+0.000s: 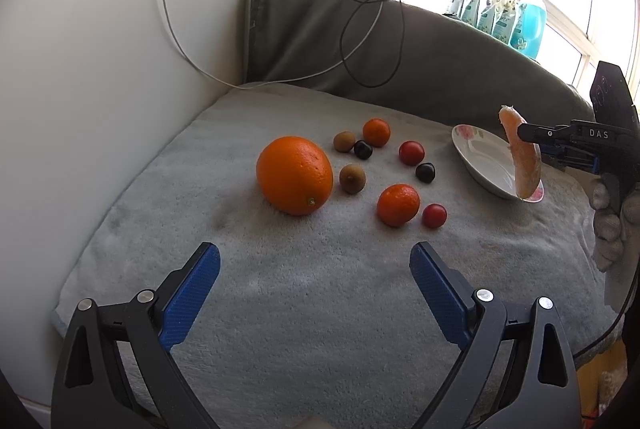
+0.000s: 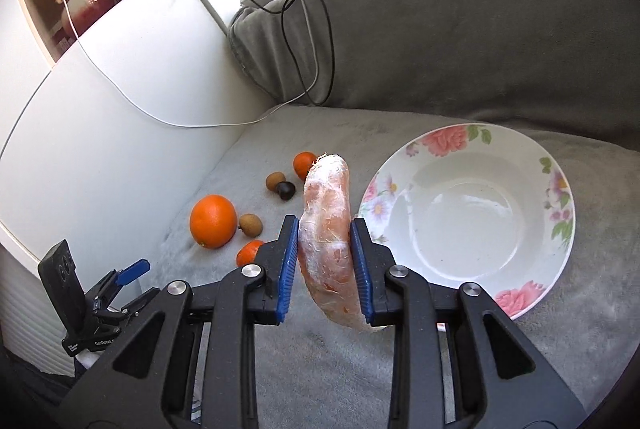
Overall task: Organize fruits
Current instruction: 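Lift the pomelo segment with the right gripper and release it onto the plate, then withdraw the right gripper while the left gripper approaches the tangerine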
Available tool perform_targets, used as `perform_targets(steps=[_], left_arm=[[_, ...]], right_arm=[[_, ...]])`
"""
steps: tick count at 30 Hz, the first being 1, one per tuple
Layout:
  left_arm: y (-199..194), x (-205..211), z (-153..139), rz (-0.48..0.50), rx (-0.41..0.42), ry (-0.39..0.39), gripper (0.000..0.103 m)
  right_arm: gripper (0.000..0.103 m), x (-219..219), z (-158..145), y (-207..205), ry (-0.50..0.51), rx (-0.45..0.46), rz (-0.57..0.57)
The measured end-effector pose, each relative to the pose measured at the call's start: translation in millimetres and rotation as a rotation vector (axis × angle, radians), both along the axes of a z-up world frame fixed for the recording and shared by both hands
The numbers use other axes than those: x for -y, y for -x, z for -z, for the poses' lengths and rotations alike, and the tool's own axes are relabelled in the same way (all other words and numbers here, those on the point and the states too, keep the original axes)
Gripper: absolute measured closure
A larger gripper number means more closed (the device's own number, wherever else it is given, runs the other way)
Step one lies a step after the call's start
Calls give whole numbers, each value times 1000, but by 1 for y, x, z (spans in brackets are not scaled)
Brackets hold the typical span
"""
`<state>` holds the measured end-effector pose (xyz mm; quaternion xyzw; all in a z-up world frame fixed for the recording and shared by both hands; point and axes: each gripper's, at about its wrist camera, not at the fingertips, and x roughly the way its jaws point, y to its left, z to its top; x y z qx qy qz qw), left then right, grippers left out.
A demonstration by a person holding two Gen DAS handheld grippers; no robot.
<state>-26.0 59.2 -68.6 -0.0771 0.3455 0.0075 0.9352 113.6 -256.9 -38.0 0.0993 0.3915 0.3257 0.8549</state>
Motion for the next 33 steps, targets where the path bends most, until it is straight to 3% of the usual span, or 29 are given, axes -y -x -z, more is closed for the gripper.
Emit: perform_targets(steps=[11, 24, 25, 27, 28, 29, 33], left_arm=[[2, 4, -5, -8, 5, -6, 7], [3, 5, -6, -15, 6, -10, 7], [2, 4, -6, -15, 6, -10, 7], [3, 4, -6, -16, 6, -10, 7], [2, 4, -6, -14, 6, -9, 7], [3, 4, -6, -14, 7, -9, 7], [2, 4, -6, -14, 9, -8, 7]], right_arm=[[76, 32, 9, -49, 149, -4, 201], [76, 23, 16, -71, 285, 32, 260], [73, 21, 15, -71, 291, 39, 259], [44, 18, 11, -70, 316, 56, 265], [24, 17, 9, -67, 330, 77, 280], [17, 16, 6, -64, 338, 98, 288], [17, 12, 0, -58, 358, 121, 275]])
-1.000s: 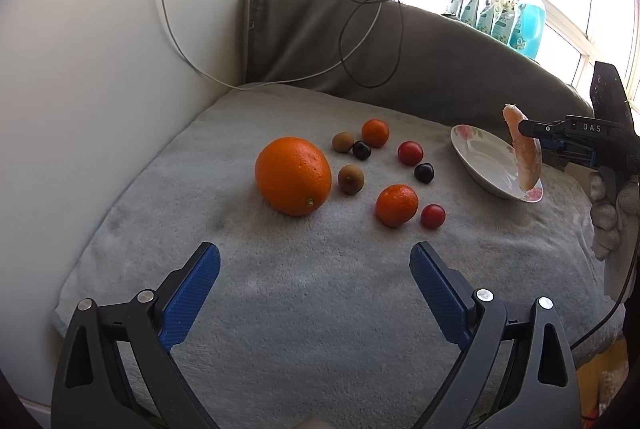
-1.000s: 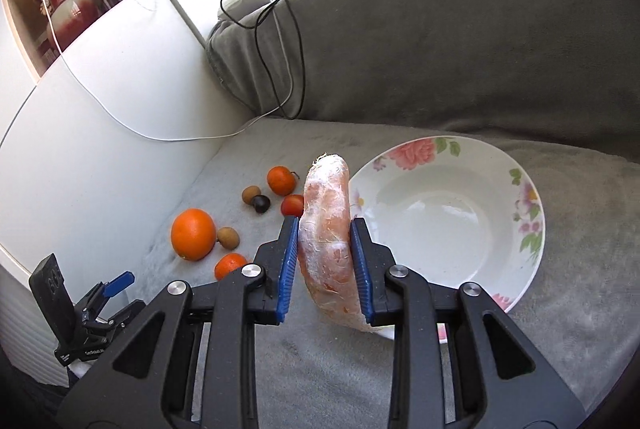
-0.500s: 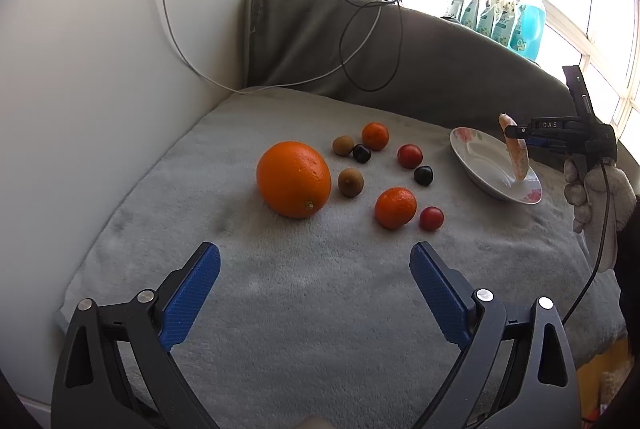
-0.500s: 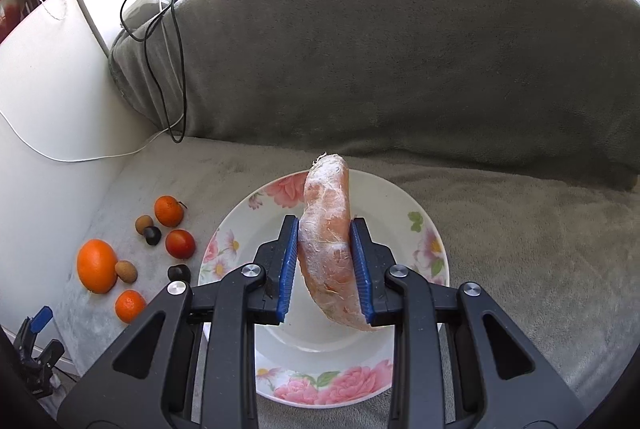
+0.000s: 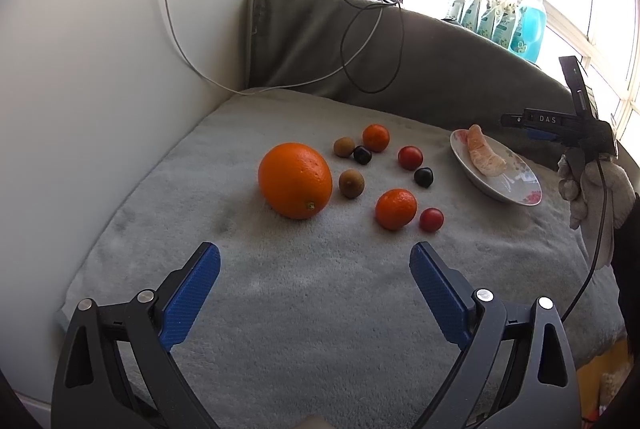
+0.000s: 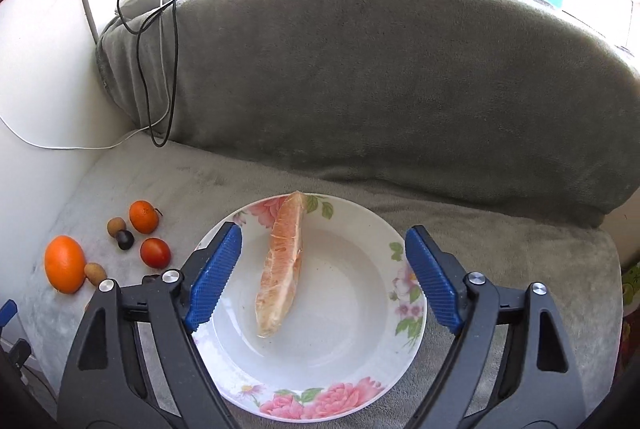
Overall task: Organize fruits
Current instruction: 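Withdraw the right gripper while the left gripper approaches the tangerine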
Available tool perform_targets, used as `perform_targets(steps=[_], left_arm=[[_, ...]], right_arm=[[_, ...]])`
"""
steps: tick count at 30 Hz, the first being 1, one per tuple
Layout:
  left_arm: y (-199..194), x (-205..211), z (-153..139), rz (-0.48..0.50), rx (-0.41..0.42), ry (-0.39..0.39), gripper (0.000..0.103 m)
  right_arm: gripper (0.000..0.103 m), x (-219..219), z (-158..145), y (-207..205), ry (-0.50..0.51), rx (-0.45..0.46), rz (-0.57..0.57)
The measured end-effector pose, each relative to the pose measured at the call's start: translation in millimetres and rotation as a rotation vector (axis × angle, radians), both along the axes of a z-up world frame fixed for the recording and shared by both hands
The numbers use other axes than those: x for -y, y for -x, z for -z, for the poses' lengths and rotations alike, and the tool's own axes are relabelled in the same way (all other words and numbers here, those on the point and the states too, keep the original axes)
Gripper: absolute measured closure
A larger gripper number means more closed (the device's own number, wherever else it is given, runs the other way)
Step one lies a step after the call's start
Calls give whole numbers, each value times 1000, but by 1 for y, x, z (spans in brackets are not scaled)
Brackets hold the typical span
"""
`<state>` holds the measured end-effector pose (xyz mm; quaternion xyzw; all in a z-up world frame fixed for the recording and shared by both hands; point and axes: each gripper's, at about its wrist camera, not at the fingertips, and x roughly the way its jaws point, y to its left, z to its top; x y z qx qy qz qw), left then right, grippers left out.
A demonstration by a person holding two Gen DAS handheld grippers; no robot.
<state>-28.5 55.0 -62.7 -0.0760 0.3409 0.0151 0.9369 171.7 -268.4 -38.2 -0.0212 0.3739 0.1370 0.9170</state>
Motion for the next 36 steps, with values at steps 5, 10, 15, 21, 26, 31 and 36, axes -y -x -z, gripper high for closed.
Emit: perform_targets(steps=[5, 10, 15, 21, 26, 31, 36], left_arm=[[1, 1, 0, 3, 0, 1, 7], [6, 2, -3, 2, 11, -3, 7], [13, 3, -6, 5, 23, -10, 7], [21, 7, -12, 33, 44, -34, 7], [24, 12, -15, 54, 53, -47, 7], [19, 11, -9, 85, 19, 0, 23], [11, 12, 0, 127, -8, 66, 27]], right_arm=[[17, -2, -2, 11, -5, -2, -8], [17, -2, -6, 31, -21, 4, -21], [17, 2, -8, 55, -38, 5, -24], [17, 7, -12, 89, -59, 15, -36], [17, 7, -13, 115, -71, 20, -54], [17, 0, -13, 133, -103, 12, -103], [17, -15, -10, 147, -121, 6, -145]])
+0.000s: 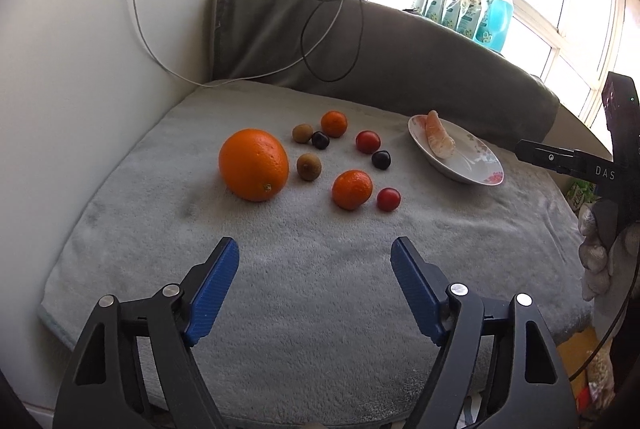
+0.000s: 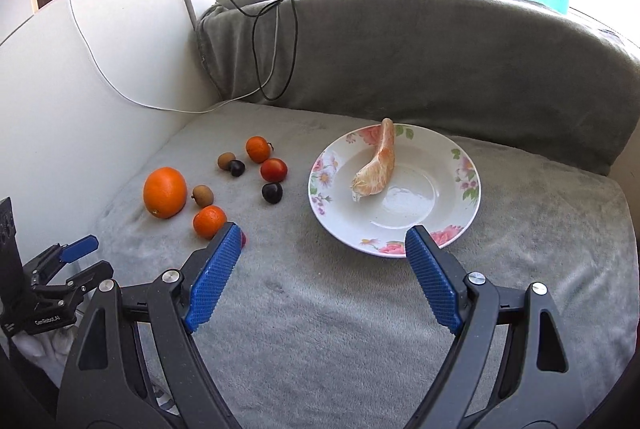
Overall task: Organize fruits
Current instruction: 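Withdraw the right gripper while the left gripper approaches the tangerine, then grasp the tangerine with the left gripper while the right gripper grasps a cherry tomato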
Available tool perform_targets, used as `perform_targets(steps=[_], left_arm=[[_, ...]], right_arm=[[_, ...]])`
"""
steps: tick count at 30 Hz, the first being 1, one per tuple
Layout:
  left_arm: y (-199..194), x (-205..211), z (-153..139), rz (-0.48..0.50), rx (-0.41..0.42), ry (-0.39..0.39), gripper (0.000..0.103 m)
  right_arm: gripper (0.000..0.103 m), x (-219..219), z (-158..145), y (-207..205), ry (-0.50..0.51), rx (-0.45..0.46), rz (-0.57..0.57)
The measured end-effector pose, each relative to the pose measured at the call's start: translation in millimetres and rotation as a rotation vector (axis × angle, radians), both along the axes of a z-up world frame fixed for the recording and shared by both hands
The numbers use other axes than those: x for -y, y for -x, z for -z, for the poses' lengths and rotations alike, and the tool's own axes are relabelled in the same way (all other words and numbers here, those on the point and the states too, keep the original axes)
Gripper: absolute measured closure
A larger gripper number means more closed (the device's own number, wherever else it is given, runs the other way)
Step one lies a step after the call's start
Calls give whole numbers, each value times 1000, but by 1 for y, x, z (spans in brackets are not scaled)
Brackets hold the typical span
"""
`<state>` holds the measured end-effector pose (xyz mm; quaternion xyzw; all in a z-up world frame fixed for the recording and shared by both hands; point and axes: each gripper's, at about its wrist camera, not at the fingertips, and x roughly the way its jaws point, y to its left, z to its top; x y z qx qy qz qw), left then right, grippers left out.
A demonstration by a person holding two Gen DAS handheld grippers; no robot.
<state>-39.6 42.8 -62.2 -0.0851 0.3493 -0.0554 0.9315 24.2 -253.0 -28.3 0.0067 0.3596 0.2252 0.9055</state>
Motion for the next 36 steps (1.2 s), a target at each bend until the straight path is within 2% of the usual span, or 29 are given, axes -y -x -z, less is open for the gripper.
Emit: perform_targets(steps=[8, 11, 13, 16, 22, 28, 36], left_arm=[[-8, -6, -2, 110, 0, 120, 28], [-15, -4, 0, 125, -8, 97, 28], [-22, 0, 2, 132, -16, 74, 33], [-35, 4, 9, 134, -47, 63, 37], [-64, 14, 25, 161, -113, 70, 50], [-88, 13, 30, 145, -152, 104, 51], [-109, 7, 35, 129, -212, 183, 51]], right_arm=[[17, -24, 5, 19, -31, -34, -45], [17, -34, 6, 20, -27, -28, -70], [17, -40, 9, 17, -23, -40, -102], [21, -47, 15, 9, -12, -57, -145], [39, -55, 35, -14, -55, -133, -222], [52, -67, 58, -29, -16, -166, -312], [53, -89, 68, -36, 56, -122, -432]])
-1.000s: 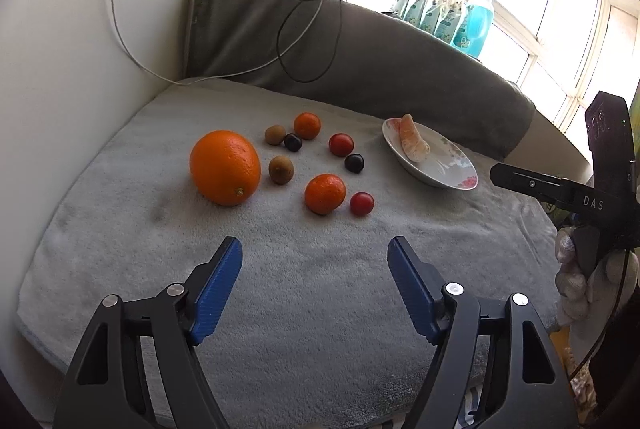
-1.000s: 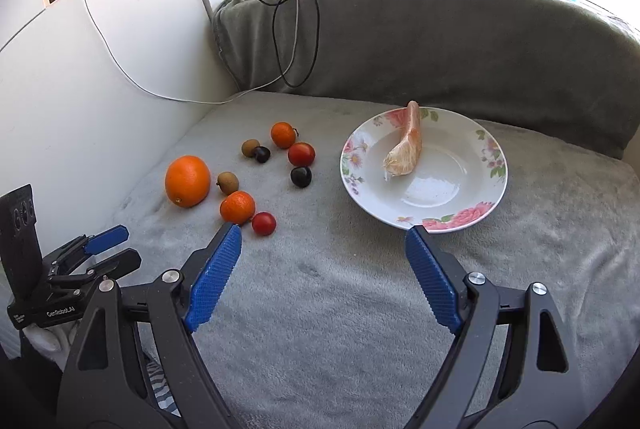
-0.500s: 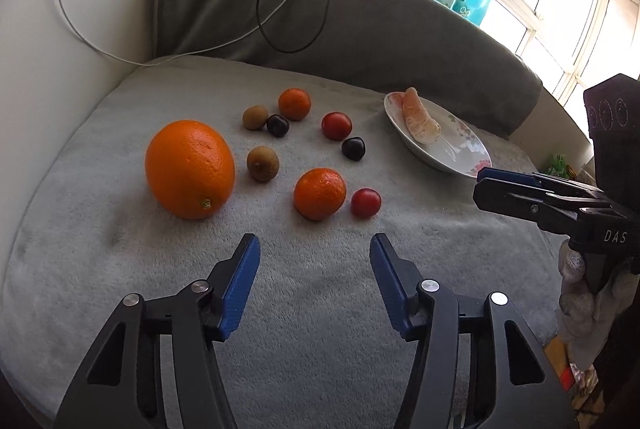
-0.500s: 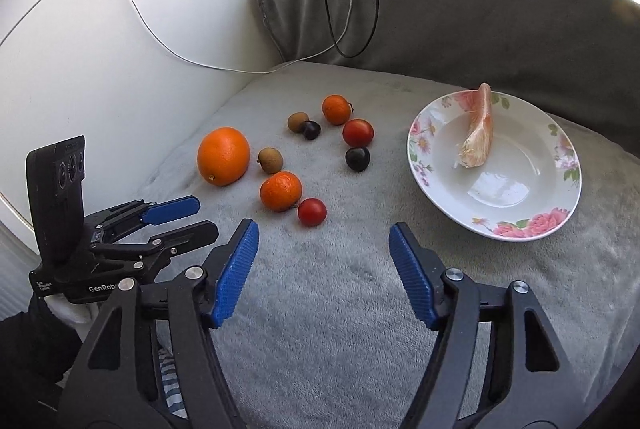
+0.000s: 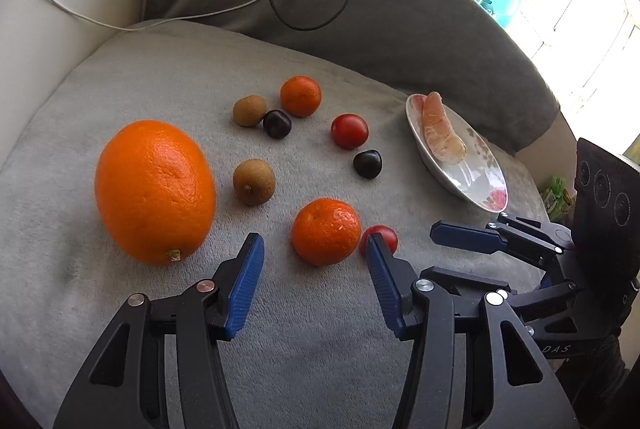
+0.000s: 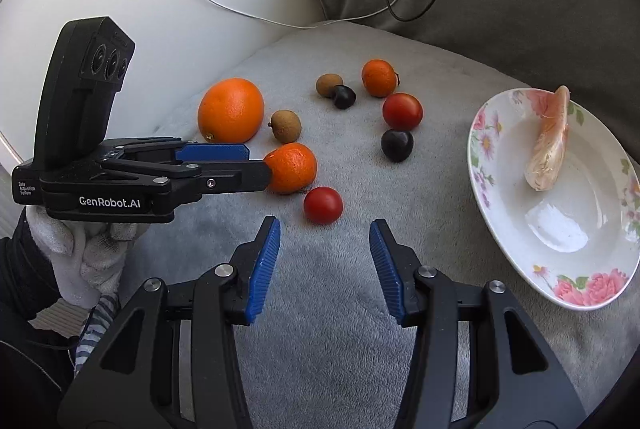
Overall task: Organize fruits
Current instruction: 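Grasp the tangerine with the left gripper while the right gripper grasps a cherry tomato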
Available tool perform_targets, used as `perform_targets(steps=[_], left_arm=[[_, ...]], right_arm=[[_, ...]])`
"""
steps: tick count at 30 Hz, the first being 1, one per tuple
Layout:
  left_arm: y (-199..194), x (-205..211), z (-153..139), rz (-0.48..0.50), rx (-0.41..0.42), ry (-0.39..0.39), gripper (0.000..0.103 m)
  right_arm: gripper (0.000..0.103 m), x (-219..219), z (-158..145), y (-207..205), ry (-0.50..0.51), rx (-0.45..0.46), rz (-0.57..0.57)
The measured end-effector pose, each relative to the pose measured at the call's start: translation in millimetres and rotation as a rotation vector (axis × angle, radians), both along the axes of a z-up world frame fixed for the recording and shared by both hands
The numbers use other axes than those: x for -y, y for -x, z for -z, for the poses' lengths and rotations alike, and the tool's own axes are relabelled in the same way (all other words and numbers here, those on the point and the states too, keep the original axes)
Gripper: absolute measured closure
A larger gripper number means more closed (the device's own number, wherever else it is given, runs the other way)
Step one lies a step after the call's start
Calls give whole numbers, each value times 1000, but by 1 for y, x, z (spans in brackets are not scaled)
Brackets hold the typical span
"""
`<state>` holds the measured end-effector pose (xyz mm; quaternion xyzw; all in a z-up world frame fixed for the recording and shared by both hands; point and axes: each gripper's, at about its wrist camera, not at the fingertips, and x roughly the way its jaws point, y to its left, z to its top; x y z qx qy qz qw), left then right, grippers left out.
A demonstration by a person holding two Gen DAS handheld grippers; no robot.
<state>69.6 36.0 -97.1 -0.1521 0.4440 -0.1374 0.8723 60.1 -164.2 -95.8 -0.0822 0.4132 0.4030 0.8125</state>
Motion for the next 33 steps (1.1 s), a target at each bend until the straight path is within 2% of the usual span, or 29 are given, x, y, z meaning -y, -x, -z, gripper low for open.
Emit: perform_targets(steps=[11, 15, 21, 23, 26, 33], left_arm=[[-15, 3, 8, -3, -43, 42, 53], [-20, 4, 10, -10, -51, 45, 53], [-21, 6, 12, -6, -41, 41, 55], [-21, 6, 13, 0, -39, 47, 61], [-21, 8, 12, 2, -29, 45, 63], [-17, 6, 9, -9, -17, 53, 64]], right_arm=[[54, -22, 14, -10, 53, 18, -30], [66, -28, 15, -11, 68, 22, -39], [69, -31, 19, -15, 81, 21, -29], [74, -32, 20, -15, 86, 19, -28], [76, -33, 20, -15, 91, 25, -26], [76, -12, 8, -11, 33, 28, 26]])
